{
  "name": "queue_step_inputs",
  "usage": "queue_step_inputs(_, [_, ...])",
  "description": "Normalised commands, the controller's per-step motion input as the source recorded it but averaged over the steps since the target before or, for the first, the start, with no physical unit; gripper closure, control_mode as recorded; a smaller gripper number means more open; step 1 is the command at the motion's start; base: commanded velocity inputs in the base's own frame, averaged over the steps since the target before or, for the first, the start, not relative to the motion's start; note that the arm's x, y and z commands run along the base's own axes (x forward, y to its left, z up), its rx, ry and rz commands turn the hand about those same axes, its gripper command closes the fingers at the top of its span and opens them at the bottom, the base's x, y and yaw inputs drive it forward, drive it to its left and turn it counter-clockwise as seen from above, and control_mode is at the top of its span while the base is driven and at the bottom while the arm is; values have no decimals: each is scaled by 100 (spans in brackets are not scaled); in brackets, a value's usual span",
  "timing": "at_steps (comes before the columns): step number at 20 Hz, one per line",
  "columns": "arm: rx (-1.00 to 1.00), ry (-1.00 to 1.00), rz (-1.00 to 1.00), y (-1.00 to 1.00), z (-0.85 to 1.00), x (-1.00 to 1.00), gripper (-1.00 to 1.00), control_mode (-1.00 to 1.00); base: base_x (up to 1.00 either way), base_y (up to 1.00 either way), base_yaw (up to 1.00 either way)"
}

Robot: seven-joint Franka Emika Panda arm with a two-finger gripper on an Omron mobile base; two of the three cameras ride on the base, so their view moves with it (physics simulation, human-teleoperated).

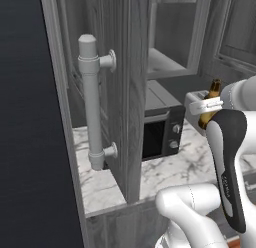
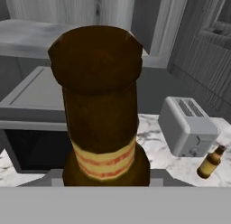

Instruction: Sort all alcoholic drinks to one cabinet, and non-alcoholic drinks to the other.

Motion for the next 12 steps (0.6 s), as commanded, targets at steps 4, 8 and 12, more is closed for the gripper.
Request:
queue_step_inputs(4, [0, 0, 0, 0, 0, 0, 100, 100, 26, 23, -2])
queue_step_inputs(8, [0, 0, 0, 0, 0, 0, 100, 100, 12, 29, -1])
queue_step_inputs(12, [0, 0, 0, 0, 0, 0, 100, 100, 8, 28, 0])
